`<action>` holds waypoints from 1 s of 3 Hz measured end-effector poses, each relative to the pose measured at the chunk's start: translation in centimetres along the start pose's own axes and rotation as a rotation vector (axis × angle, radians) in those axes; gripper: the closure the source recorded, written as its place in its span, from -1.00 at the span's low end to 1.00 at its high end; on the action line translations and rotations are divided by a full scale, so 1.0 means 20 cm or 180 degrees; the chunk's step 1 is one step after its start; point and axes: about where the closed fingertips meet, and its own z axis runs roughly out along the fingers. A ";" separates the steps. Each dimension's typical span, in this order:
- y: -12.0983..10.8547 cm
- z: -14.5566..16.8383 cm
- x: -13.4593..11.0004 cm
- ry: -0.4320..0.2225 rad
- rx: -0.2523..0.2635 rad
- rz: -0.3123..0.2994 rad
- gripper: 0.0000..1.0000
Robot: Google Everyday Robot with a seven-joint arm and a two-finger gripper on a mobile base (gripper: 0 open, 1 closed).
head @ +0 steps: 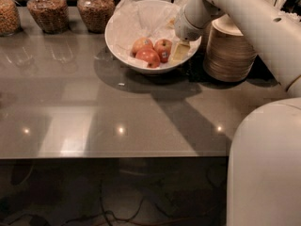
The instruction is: Pick apple from white bowl
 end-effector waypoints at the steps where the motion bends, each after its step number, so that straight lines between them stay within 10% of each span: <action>1: 0.01 0.02 0.01 -0.0041 -0.0065 0.0099 -0.54; 3: 0.03 0.06 0.04 -0.0094 -0.0157 0.0260 -0.54</action>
Offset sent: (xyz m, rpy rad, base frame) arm 0.0012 -0.0072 -0.0092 0.0565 0.0787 -0.0478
